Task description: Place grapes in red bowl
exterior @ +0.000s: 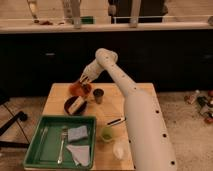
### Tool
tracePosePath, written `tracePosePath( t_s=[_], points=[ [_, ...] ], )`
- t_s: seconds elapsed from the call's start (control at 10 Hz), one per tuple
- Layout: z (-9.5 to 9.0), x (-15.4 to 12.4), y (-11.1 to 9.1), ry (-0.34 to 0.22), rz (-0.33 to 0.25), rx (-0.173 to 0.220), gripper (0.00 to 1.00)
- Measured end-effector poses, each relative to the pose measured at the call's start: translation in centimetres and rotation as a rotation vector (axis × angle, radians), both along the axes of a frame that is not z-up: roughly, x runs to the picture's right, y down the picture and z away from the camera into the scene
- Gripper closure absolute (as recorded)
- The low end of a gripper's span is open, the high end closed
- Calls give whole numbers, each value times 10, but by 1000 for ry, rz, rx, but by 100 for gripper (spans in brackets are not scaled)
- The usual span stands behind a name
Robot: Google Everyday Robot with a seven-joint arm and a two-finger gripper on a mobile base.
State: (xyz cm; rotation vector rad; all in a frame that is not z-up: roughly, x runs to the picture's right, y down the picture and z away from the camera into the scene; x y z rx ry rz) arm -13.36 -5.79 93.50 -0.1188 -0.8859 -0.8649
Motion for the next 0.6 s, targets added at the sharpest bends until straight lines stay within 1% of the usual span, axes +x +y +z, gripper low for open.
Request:
tracePosePath(
  t_s=[0.1, 0.2, 0.4, 0.6],
  points=[
    [-1, 2, 0, -5, 11, -1, 25],
    [-1, 3, 0, -8, 18, -4, 21],
    [-1, 5, -1, -24, 31, -7, 20],
    [0, 9, -2, -28, 36, -7, 20]
  ],
)
